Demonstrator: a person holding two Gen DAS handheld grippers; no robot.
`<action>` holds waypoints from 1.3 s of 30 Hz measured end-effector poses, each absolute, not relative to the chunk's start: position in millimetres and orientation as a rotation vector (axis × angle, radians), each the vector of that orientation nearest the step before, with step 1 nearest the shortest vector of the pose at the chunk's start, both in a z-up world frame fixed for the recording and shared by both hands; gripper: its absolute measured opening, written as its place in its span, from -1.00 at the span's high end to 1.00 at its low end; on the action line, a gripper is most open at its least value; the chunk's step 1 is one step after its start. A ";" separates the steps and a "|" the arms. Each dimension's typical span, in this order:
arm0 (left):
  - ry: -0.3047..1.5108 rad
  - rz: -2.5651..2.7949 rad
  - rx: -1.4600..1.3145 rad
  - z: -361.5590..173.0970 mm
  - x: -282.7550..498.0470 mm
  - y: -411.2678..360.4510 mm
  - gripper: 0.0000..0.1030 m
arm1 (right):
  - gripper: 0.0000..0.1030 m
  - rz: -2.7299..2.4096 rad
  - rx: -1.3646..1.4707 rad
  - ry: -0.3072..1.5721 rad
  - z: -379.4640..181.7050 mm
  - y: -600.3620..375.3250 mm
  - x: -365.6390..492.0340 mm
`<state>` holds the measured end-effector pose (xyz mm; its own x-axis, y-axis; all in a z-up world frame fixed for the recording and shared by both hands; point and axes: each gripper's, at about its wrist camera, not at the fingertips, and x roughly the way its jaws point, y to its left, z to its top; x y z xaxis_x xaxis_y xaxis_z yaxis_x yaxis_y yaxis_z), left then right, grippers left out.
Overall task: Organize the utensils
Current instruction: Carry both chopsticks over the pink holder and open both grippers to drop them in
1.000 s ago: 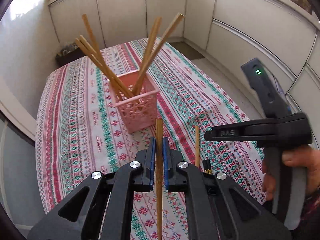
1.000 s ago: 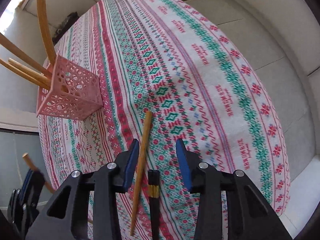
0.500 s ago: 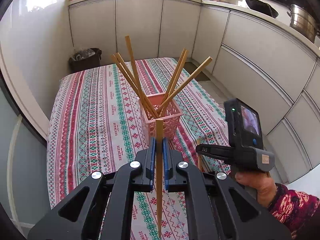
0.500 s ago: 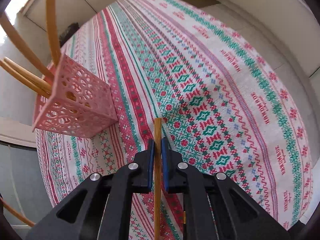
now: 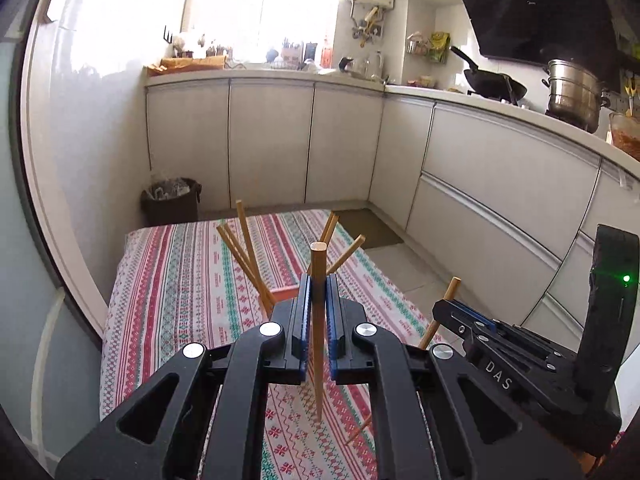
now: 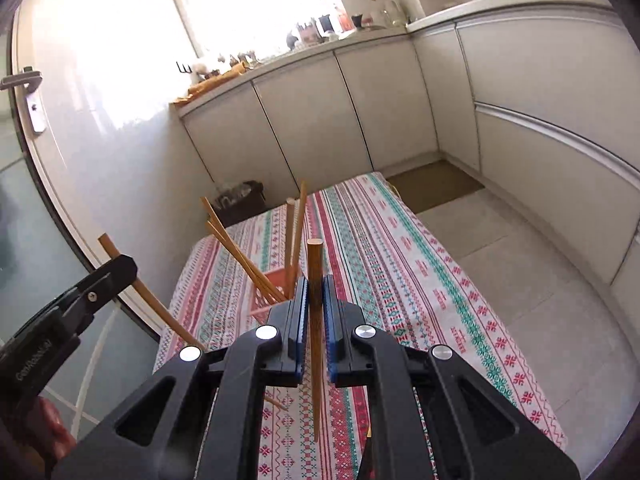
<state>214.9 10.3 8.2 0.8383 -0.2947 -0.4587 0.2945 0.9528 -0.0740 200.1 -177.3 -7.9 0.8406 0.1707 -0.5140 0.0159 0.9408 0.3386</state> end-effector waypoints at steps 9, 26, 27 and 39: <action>0.337 -0.303 -0.049 73.5 237.6 5.1 0.88 | 0.85 0.119 0.302 0.359 102.8 -180.7 209.9; 0.402 -0.213 -0.078 45.3 313.9 20.9 0.88 | 0.85 0.145 0.273 0.391 59.9 -154.1 304.8; 0.407 -0.210 -0.077 43.5 316.1 21.6 0.88 | 0.85 0.145 0.272 0.392 56.6 -153.7 306.9; 0.460 -0.174 -0.096 27.8 327.2 30.7 0.44 | 0.83 0.132 0.275 0.420 39.7 -151.5 324.8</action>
<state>327.2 30.7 27.8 0.8814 -0.1887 -0.4331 0.1452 0.9806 -0.1317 324.8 -151.5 39.7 0.9053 0.1822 -0.3837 -0.0694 0.9546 0.2896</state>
